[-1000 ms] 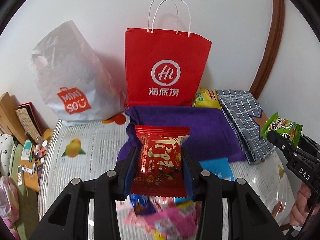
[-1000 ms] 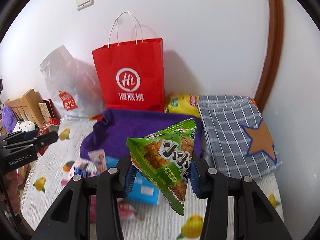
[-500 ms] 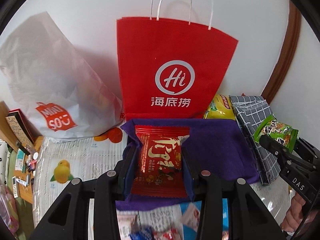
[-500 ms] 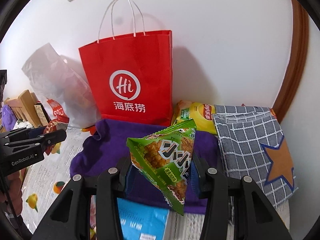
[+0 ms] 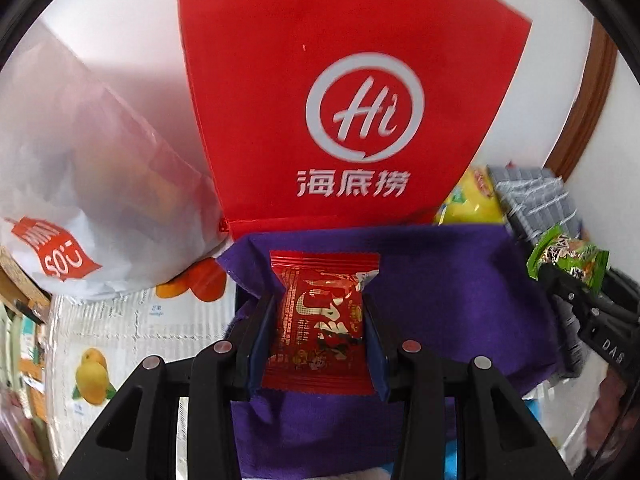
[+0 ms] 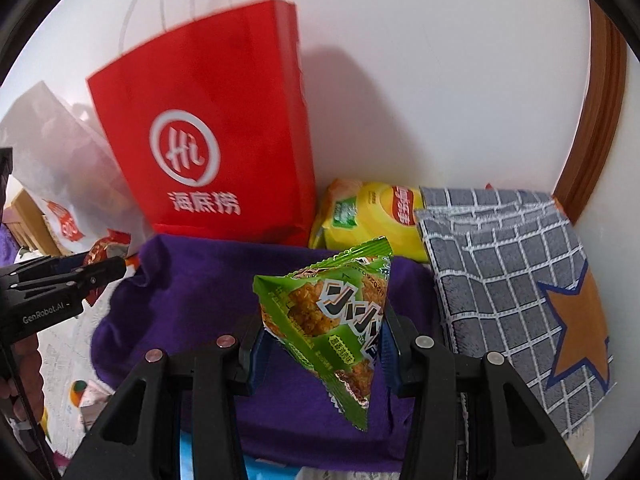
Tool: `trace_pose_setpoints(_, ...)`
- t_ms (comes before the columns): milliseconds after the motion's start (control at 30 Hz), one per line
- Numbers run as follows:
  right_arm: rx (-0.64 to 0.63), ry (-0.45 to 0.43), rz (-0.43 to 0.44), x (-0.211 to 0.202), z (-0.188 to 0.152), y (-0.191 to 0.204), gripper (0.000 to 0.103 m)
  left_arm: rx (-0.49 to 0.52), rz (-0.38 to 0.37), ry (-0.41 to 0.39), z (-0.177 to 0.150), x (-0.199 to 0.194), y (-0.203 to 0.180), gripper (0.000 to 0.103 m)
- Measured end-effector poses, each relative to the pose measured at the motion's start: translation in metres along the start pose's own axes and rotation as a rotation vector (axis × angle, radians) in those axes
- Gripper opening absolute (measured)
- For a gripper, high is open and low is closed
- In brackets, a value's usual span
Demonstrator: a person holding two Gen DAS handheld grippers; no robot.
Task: Organize snacks
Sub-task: 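Carry the red packet and green bag over the purple towel with both tools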
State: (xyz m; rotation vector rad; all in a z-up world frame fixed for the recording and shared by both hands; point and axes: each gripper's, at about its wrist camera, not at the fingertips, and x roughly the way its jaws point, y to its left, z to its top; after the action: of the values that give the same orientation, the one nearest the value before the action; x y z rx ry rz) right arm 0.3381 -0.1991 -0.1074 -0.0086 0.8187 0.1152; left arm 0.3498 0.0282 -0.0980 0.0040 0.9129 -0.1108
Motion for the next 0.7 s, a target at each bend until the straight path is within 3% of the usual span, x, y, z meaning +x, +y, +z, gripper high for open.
trace_pose_setpoints(700,-0.051,0.154,0.029,0.064,-0.023,0.005,0.045,-0.028,-0.016,0.07,-0.002,0.029,0.005,0.04)
